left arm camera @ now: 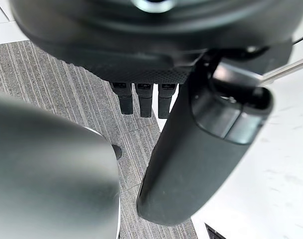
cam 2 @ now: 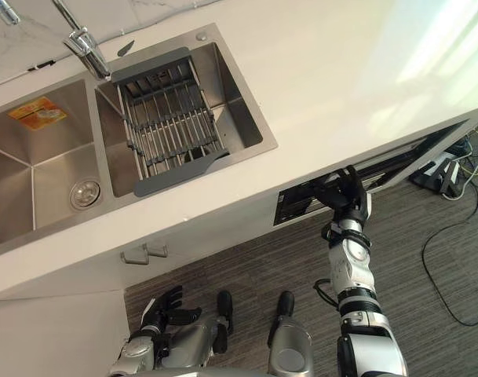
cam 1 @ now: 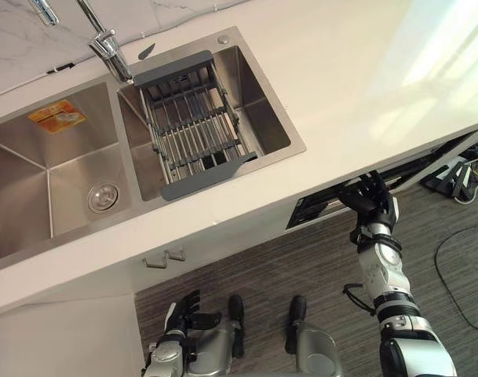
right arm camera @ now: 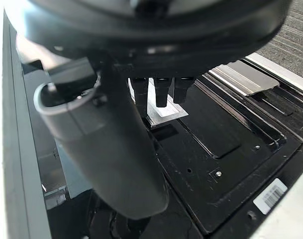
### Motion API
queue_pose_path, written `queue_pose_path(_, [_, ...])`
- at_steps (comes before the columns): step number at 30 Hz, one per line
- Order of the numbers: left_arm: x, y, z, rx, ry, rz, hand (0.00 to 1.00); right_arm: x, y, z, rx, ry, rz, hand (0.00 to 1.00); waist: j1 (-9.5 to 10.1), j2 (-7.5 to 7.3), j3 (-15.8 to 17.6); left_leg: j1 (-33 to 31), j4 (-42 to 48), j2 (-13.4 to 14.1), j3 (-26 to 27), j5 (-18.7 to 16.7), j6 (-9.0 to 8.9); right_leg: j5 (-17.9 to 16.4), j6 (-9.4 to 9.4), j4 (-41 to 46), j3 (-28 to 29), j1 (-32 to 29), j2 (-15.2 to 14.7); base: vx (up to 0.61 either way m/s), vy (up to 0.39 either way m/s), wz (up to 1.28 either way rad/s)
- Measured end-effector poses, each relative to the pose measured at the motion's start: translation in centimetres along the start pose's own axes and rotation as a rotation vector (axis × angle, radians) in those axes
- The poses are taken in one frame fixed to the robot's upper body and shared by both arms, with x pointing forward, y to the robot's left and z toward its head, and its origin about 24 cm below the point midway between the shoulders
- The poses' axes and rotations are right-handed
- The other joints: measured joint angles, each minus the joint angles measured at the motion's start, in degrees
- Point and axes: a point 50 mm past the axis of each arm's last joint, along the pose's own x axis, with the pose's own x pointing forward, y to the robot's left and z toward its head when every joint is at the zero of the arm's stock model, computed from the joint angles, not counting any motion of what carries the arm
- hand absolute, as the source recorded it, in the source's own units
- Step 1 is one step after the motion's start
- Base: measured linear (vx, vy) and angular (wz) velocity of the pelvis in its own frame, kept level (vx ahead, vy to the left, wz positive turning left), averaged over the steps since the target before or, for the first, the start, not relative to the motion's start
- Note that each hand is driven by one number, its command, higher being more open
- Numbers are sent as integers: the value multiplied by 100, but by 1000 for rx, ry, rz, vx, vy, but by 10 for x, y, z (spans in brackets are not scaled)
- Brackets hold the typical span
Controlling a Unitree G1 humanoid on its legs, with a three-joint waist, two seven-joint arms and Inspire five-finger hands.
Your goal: Walk over to the sink, pick up the cup, carry it to the dishwasher, place the cup inside the dishwasher, then close the dishwasher door
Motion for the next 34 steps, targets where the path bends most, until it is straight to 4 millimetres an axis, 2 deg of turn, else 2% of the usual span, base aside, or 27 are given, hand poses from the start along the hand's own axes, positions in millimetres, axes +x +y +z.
queue_pose_path(3, [0,0,-1,2,6,-1,90,-6,-3,-4,-43,13,20,90,3,-13,-4,127,-76,11,1,11,-5,1,-1,-45,-3,119,22,0,0,0])
queue_pose_path(8, [0,1,-2,5,12,3,90,-36,-14,-29,-157,85,87,90,-15,-103,-53,352,-343,15,-50,92,-27,1,0,-222,-79,327,62,43,-9,5])
queue_pose_path(11, [-1,5,-5,12,24,10,90,-57,-21,-48,-192,143,104,90,-78,-209,-121,481,-457,1,-82,101,-31,0,7,-337,-128,479,68,67,0,6])
queue_pose_path(13, [-2,10,-8,20,34,18,90,-73,-28,-63,-232,195,104,90,-104,-344,-224,587,-513,-19,-89,101,-31,8,29,-441,-142,600,70,67,12,2])
queue_pose_path(17, [-4,15,-14,55,63,22,90,-99,-40,-87,-390,290,112,90,-122,-526,-487,734,-534,-61,-74,101,-31,38,77,-627,-135,814,56,45,11,-2])
queue_pose_path(23, [-7,15,-24,76,95,19,90,-124,-57,-126,-496,484,80,90,-126,-551,-781,976,-682,-77,-37,101,-31,60,113,-761,-113,1034,63,9,5,-3])
queue_pose_path(28, [-9,15,-28,82,113,19,90,-158,-77,-162,-506,717,17,90,-117,-556,-938,1138,-786,-77,-100,101,-31,65,117,-798,-183,1192,73,-12,-3,4])
queue_pose_path(34, [-10,16,-31,78,122,24,90,-180,-83,-177,-441,825,-47,90,-118,-597,-996,1343,-923,-89,-187,181,-33,68,120,-810,-268,1381,69,-39,-9,7])
